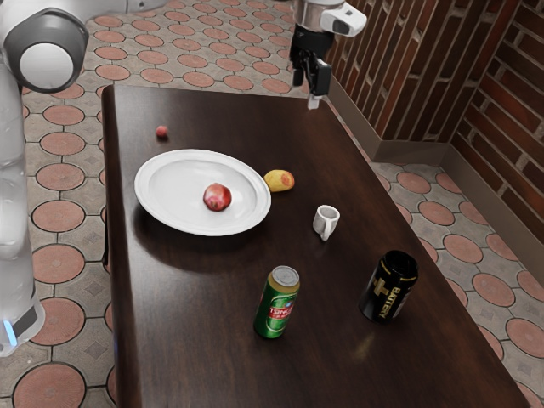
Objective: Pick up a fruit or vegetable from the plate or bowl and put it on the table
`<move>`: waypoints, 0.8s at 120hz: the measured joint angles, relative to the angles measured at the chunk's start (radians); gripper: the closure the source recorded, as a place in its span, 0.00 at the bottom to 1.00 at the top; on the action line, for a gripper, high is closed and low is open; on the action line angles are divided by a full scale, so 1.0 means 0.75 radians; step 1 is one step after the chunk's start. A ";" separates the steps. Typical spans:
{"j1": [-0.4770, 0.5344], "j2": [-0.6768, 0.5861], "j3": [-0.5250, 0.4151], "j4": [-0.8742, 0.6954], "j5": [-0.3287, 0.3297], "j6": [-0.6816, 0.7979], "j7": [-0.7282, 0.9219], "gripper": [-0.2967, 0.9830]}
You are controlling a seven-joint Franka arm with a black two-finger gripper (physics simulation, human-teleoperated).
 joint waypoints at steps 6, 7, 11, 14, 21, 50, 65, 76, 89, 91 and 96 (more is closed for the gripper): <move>-0.008 0.001 0.001 0.000 0.001 0.003 0.002 0.23; -0.009 0.001 0.001 0.000 0.001 0.003 0.002 0.23; -0.016 0.001 0.001 0.001 0.001 0.005 0.003 0.23; -0.021 0.001 0.000 0.001 0.001 0.006 0.004 0.23; -0.036 0.002 0.000 0.001 -0.001 0.008 0.006 0.23; -0.126 -0.165 0.001 -0.218 0.005 0.009 0.012 0.23; -0.148 -0.424 0.002 -0.583 0.029 0.064 0.013 0.23; -0.146 -0.537 0.005 -0.787 0.048 0.109 0.014 0.23; -0.150 -0.653 0.019 -0.966 0.081 0.163 0.016 0.23; -0.155 -0.675 0.020 -0.994 0.084 0.171 0.016 0.23; -0.166 -0.719 0.021 -1.053 0.091 0.190 0.017 0.23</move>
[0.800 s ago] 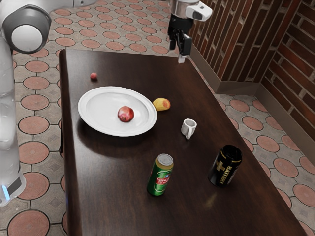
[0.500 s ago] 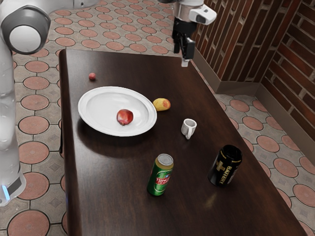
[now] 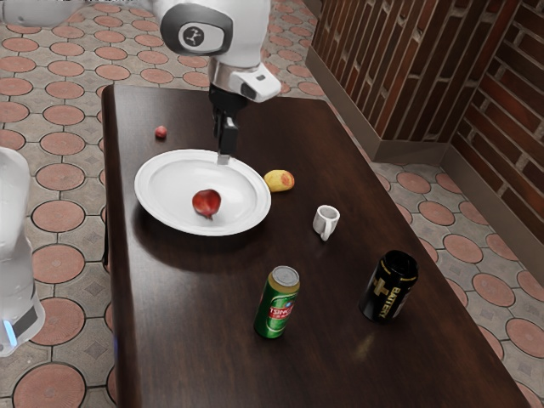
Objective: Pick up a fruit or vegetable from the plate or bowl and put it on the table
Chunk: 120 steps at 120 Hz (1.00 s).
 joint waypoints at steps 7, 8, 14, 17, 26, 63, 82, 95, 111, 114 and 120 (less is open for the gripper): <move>-0.008 -0.038 0.006 -0.065 0.006 0.025 0.001 0.23; -0.010 -0.042 0.008 -0.073 0.007 0.029 0.001 0.23; -0.022 -0.056 0.027 -0.118 0.010 0.051 0.003 0.23; -0.026 -0.059 0.034 -0.137 0.011 0.062 0.004 0.23; -0.030 -0.063 0.045 -0.186 0.013 0.093 0.007 0.23; -0.024 -0.048 0.069 -0.282 0.024 0.169 0.015 0.23; -0.027 -0.061 0.129 -0.308 0.051 0.186 0.018 0.23; -0.030 -0.056 0.139 -0.323 0.063 0.201 0.020 0.23; -0.051 -0.031 0.140 -0.329 0.067 0.232 0.021 0.23; -0.053 -0.024 0.140 -0.328 0.068 0.238 0.022 0.23; -0.055 -0.010 0.140 -0.327 0.068 0.249 0.022 0.23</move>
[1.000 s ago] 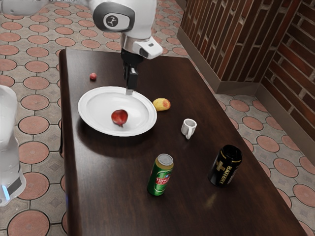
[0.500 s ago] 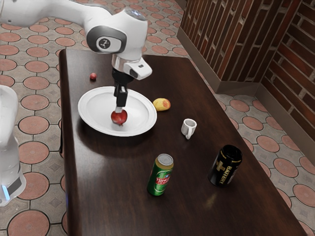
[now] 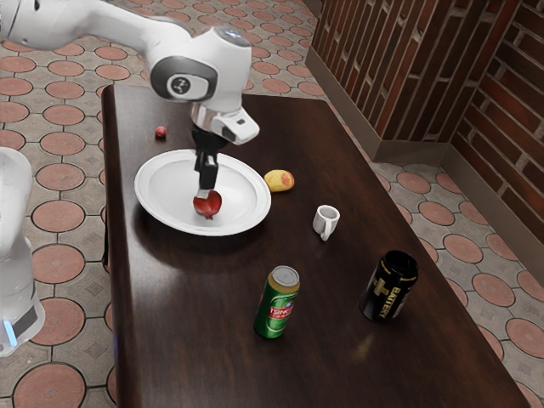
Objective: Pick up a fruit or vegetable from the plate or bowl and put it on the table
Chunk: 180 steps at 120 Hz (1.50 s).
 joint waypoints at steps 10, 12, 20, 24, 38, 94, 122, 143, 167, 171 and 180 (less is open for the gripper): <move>0.000 0.019 0.002 0.001 0.000 0.019 0.001 0.23; 0.000 0.021 0.002 0.001 -0.001 0.023 0.001 0.23; -0.003 0.035 0.007 0.000 -0.001 0.036 0.001 0.23; -0.006 0.044 0.013 0.000 -0.001 0.043 0.002 0.23; -0.048 0.066 0.046 -0.001 -0.002 0.073 0.002 0.23; -0.057 0.123 0.081 -0.050 -0.009 0.185 0.005 0.25; -0.069 0.123 0.088 -0.061 -0.010 0.199 0.004 0.48; -0.117 0.095 0.069 -0.029 0.008 0.195 -0.007 0.63; -0.126 0.039 -0.052 0.081 0.021 0.143 -0.019 0.63; -0.133 0.036 -0.074 0.102 0.021 0.134 -0.020 0.63; -0.189 0.044 -0.098 0.146 0.020 0.119 -0.023 0.64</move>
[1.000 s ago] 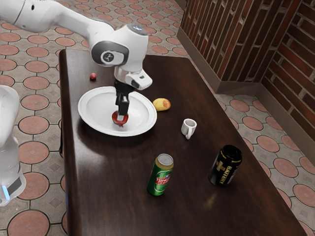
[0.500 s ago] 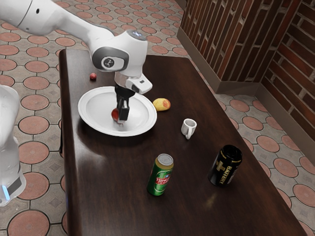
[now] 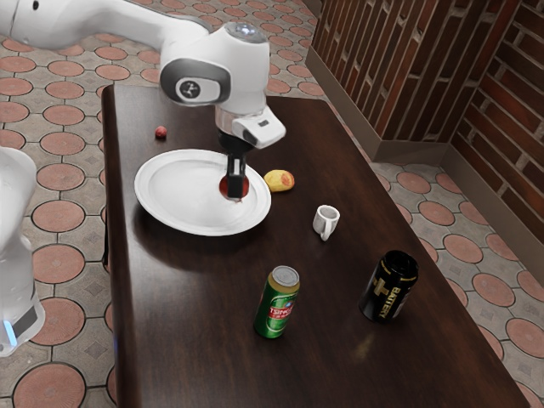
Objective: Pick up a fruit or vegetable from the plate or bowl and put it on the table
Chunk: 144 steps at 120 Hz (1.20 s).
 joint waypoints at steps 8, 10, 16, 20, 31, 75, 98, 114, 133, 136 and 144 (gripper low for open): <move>-0.049 0.032 -0.019 0.040 -0.002 -0.008 -0.002 0.64; -0.055 0.044 -0.029 0.052 -0.003 -0.009 -0.002 0.64; -0.066 0.097 -0.068 0.103 -0.005 -0.013 -0.004 0.64; -0.069 0.147 -0.092 0.148 -0.006 -0.015 -0.005 0.64; -0.080 0.288 -0.133 0.273 -0.011 -0.019 -0.007 0.63; -0.086 0.503 -0.144 0.452 -0.019 -0.020 -0.011 0.63; -0.103 0.496 -0.143 0.451 -0.033 -0.019 -0.005 0.49; -0.101 0.492 -0.138 0.451 -0.042 -0.019 0.004 0.38; -0.103 0.492 -0.137 0.450 -0.039 -0.018 0.010 0.28; -0.103 0.492 -0.137 0.449 -0.039 -0.018 0.011 0.27; -0.103 0.492 -0.136 0.448 -0.038 -0.018 0.013 0.26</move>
